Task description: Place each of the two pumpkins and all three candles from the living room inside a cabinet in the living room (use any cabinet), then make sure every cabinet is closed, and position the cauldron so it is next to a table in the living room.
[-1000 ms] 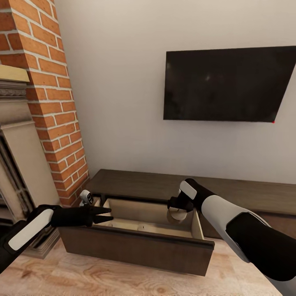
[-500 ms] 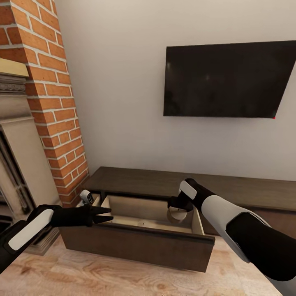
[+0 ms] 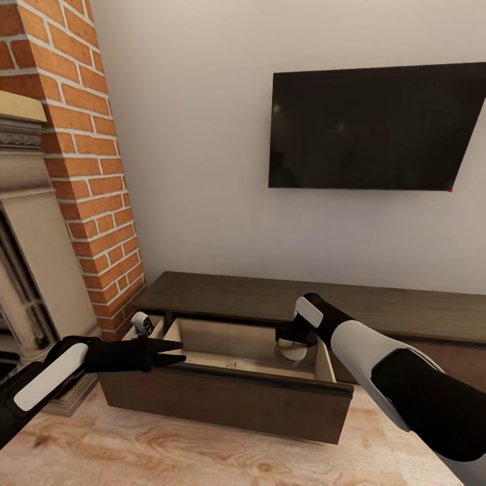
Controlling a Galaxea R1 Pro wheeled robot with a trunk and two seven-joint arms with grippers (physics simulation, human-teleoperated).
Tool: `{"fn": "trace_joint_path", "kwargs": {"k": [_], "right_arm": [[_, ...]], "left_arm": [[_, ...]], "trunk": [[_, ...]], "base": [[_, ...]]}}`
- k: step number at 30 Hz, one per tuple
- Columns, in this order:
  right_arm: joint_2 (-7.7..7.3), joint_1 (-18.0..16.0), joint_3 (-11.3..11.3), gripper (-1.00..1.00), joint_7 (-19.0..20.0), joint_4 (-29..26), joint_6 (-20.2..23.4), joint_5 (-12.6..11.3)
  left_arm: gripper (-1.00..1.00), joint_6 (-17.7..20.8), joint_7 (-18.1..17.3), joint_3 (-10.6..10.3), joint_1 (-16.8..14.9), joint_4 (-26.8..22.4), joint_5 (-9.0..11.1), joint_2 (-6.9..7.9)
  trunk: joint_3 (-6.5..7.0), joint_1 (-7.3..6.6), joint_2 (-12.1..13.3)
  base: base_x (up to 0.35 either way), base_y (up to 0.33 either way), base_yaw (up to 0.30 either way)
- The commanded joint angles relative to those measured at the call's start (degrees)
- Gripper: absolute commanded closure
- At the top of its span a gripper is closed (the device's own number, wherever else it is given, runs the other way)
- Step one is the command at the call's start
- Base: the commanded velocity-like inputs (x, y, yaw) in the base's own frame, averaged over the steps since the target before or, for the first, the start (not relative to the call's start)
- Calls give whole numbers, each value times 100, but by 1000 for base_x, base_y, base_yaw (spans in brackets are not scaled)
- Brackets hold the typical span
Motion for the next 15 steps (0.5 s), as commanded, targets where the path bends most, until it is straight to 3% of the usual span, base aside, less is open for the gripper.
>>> {"fn": "trace_joint_path", "kwargs": {"k": [1, 15], "right_arm": [[-3, -4, 34, 100, -50, -7, 5, -71], [-7, -4, 34, 100, -50, -7, 1, -70]], "left_arm": [[-100, 20, -12, -15, -8, 4, 21, 5], [-100, 20, -12, -16, -8, 6, 25, 5]], "trunk": [[-6, -1, -3], [-6, -1, -3]], "base": [[0, 0, 0], [146, -59, 0]]}}
